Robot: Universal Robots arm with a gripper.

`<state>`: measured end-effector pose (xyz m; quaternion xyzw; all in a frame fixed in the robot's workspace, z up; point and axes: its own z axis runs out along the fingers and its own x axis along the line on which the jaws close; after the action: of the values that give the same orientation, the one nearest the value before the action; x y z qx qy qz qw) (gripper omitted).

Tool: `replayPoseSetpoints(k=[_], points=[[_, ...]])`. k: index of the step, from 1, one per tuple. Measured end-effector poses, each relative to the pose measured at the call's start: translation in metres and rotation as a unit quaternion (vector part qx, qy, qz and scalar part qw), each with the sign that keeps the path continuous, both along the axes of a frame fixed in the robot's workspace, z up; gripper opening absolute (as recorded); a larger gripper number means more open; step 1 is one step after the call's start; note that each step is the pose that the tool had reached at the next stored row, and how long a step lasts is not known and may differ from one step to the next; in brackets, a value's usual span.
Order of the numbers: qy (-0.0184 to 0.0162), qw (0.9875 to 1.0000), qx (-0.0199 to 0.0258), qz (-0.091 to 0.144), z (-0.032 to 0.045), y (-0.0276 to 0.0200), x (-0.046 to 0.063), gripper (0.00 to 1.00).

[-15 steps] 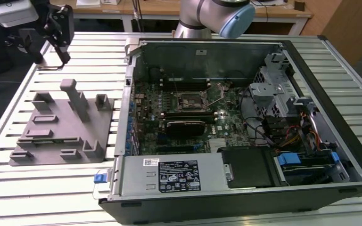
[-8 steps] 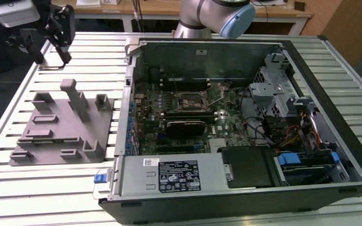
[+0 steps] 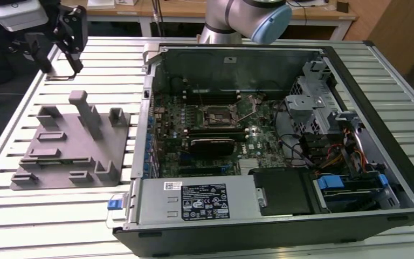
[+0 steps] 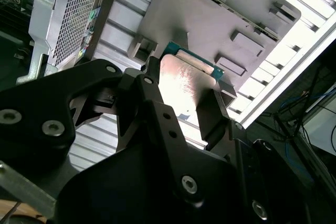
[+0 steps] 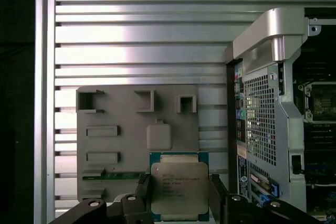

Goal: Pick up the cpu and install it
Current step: 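Pick up the cpu and move it towards the insertion slot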

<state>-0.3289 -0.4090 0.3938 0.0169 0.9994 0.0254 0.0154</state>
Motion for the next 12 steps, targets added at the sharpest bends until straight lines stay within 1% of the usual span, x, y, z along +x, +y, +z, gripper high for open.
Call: replayPoseSetpoints(k=[5, 12], points=[[0.0000, 1.0000, 0.0000, 0.000, 0.0000, 0.0000, 0.0016, 0.53], [0.0000, 1.0000, 0.0000, 0.000, 0.0000, 0.0000, 0.0065, 0.53]])
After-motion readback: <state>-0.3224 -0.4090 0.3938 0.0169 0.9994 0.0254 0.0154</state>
